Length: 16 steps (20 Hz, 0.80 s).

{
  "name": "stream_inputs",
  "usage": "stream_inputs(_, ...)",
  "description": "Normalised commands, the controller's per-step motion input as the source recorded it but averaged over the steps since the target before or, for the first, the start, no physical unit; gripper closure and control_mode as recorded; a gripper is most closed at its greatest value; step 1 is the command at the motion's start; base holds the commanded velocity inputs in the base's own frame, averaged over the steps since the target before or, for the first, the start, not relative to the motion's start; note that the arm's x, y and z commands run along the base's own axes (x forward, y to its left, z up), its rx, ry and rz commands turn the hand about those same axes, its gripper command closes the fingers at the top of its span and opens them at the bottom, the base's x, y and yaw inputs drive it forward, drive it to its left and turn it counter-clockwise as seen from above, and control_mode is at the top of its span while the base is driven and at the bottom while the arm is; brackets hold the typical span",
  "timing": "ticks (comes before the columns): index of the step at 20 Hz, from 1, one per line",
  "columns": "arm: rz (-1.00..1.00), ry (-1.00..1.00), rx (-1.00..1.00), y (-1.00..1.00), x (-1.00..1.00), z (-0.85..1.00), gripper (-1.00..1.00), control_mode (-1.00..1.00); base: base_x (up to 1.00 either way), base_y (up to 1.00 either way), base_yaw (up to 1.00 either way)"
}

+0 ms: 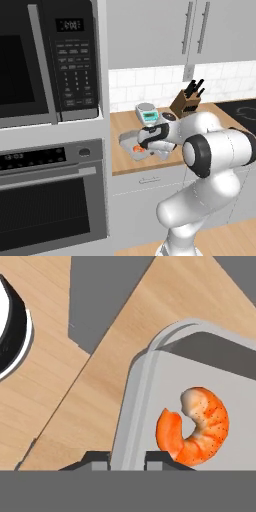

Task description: Take the meat container that has the shrimp and place it on the second highest rack of the freezer. Then take the vegetable container that has the lemon and cucumber and place it on the highest rack of the freezer.

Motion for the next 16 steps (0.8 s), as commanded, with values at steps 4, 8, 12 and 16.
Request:
stream_inputs(4,0.0,0.0,0.01,-0.44,-0.1,0.79,1.0,-1.0,0.0,0.0,0.0)
stream_inputs(8,-0.08,0.01,0.0,-0.26,-0.27,0.93,1.0,-1.0,0.0,0.0,0.0)
stream_inputs(12,-0.29,0.11,0.0,-0.09,-0.5,0.76,1.0,-1.0,0.0,0.0,0.0)
stream_inputs(16,-0.41,0.07,0.0,-0.04,-0.75,0.58,1.0,-1.0,0.0,0.0,0.0)
